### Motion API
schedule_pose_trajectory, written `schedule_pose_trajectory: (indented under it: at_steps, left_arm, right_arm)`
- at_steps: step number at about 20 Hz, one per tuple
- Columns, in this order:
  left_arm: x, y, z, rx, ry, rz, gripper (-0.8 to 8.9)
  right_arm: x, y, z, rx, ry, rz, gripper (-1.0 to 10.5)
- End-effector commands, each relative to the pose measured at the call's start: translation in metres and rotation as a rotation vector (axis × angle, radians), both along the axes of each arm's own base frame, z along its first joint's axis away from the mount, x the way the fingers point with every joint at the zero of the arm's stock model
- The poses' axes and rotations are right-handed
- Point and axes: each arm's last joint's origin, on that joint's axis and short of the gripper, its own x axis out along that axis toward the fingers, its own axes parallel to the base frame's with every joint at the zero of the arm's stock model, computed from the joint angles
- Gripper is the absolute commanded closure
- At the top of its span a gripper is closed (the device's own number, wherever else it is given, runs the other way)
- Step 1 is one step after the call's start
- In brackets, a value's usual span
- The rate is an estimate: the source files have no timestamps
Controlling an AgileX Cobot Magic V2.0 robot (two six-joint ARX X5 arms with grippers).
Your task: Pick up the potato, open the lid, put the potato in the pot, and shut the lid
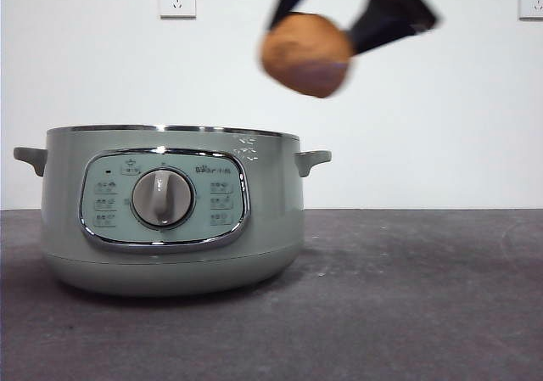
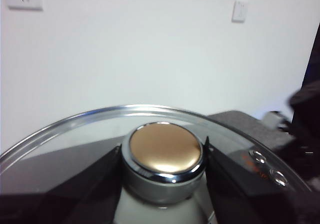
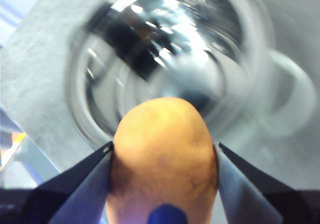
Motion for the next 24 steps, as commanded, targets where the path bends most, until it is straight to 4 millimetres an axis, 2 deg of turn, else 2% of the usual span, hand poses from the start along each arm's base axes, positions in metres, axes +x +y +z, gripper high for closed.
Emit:
schedule_pose_trajectory:
  at_steps: [1, 4, 7, 10, 15, 19, 21, 24]
  left_arm:
    - [-0.004, 0.002, 0.006, -0.013, -0.044, 0.009, 8.22]
    - [-0.004, 0.002, 0.005, -0.009, -0.035, 0.008, 8.22]
    - [-0.004, 0.002, 0.005, -0.009, -0.036, 0.008, 8.22]
    - [-0.004, 0.002, 0.005, -0.010, -0.038, 0.009, 8.22]
    - [-0.004, 0.002, 0.005, -0.009, -0.037, 0.010, 8.22]
    - [-0.003, 0.002, 0.005, -0.007, -0.033, 0.011, 8.22]
    - [-0.003, 0.002, 0.004, -0.003, -0.027, 0.014, 8.22]
    - [-0.003, 0.002, 0.003, 0.001, -0.015, 0.028, 8.22]
  right_arm:
    - [0.022, 0.030, 0.002, -0.024, -0.036, 0.059, 9.6]
    - [0.054, 0.069, -0.005, -0.065, -0.045, 0.115, 9.6]
    - [0.083, 0.095, -0.021, -0.106, -0.043, 0.148, 9.6]
    - [0.105, 0.114, -0.046, -0.178, -0.058, 0.145, 9.6]
    - [0.113, 0.125, -0.089, -0.331, -0.049, 0.175, 9.6]
    - [0.110, 0.126, -0.093, -0.355, -0.044, 0.203, 9.6]
    - [0.109, 0.127, -0.093, -0.358, -0.041, 0.209, 8.9]
    - [0.108, 0.127, -0.094, -0.365, -0.034, 0.211, 5.8]
